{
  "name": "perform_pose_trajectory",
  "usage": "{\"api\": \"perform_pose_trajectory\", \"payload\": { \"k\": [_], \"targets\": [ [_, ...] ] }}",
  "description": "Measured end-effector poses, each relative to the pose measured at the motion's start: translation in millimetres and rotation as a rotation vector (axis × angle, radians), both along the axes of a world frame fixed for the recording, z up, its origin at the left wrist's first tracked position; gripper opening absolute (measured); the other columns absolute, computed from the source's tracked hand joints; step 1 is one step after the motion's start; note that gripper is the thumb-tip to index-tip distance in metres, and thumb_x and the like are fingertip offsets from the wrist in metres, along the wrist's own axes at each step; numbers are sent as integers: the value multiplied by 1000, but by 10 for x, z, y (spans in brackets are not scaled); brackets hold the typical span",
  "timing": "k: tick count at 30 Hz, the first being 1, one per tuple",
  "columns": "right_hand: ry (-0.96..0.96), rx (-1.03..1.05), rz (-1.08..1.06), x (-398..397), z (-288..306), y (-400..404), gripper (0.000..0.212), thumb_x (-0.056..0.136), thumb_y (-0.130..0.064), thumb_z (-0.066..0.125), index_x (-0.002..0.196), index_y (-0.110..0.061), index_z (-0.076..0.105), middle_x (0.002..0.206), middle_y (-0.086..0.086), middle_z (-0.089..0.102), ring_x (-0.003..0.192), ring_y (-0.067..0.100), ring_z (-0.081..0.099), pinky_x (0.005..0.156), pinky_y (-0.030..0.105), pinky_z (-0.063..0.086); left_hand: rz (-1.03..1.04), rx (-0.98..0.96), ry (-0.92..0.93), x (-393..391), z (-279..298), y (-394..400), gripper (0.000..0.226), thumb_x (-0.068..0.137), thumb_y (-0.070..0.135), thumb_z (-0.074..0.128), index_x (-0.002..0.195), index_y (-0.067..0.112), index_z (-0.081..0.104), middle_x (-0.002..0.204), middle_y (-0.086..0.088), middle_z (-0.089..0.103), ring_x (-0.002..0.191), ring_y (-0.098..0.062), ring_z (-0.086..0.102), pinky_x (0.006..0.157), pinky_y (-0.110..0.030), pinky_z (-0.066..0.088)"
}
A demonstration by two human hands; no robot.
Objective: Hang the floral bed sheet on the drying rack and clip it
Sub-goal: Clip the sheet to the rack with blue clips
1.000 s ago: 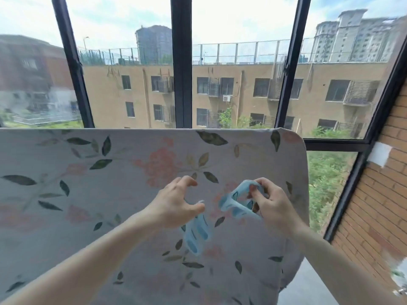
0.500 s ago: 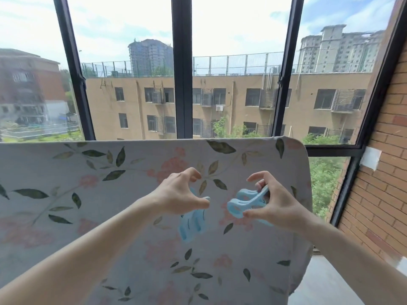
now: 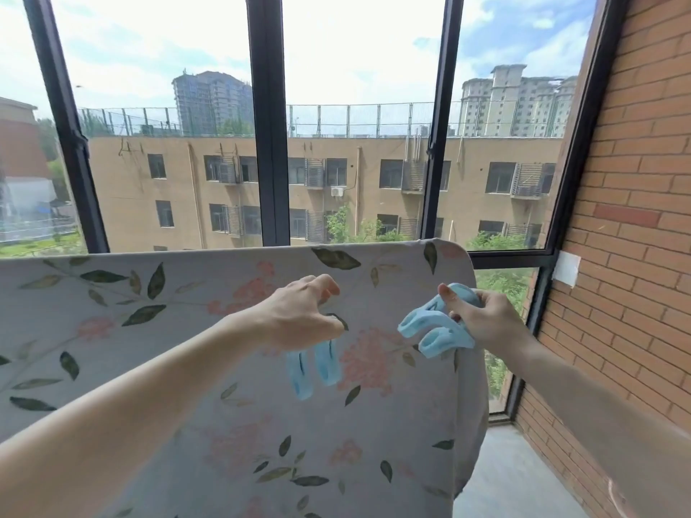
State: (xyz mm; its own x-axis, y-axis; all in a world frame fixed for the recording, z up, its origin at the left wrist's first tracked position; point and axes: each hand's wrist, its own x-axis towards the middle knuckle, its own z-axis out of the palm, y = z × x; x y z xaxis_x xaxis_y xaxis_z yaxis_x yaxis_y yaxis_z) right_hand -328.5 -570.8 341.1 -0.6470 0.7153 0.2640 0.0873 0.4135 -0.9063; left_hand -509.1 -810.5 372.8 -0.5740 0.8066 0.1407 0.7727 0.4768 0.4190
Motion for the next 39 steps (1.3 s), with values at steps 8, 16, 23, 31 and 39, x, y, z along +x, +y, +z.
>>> {"api": "perform_pose_trajectory", "payload": {
  "k": [8, 16, 23, 31, 39],
  "targets": [
    [-259, 91, 2, 253, 191, 268, 58, 64, -43, 96, 104, -19, 62, 95, 1, 67, 80, 11, 62, 64, 23, 46, 21, 13, 3, -98, 281, 579, 72, 79, 38, 62, 148, 35, 43, 149, 13, 37, 124, -16, 46, 91, -31, 47],
    [-162, 256, -70, 226, 342, 807, 56, 85, -43, 79, 123, -22, 43, 101, -2, 65, 89, 11, 64, 66, 29, 45, 60, -68, 60, -210, 402, 1176, 90, 79, 40, 65, 160, 29, 27, 162, 5, 26, 139, -25, 39, 99, -39, 45],
    [-35, 458, -34, 68, 551, 1397, 42, 84, -54, 78, 114, -31, 59, 100, -11, 64, 79, 3, 62, 60, 19, 42, 117, -159, 9, -270, 475, 1666, 93, 81, 33, 64, 163, 27, 20, 167, 1, 20, 147, -24, 29, 107, -40, 39],
    [116, 498, 128, -239, 621, 1931, 39, 102, -43, 57, 133, -19, 62, 58, -21, 59, 44, -10, 53, 43, 8, 37, 225, -103, -68, -322, 188, 1917, 99, 79, 35, 65, 162, 36, 10, 158, 7, 17, 132, -30, 43, 100, -38, 44],
    [213, 488, 137, -424, 486, 2186, 30, 103, -28, 62, 127, -13, 71, 78, -16, 61, 43, -7, 52, 43, 7, 35, 244, -33, -90, -350, 68, 1890, 105, 70, 34, 68, 158, 42, 13, 148, 19, 18, 130, -27, 42, 104, -44, 49]
  ]
}}
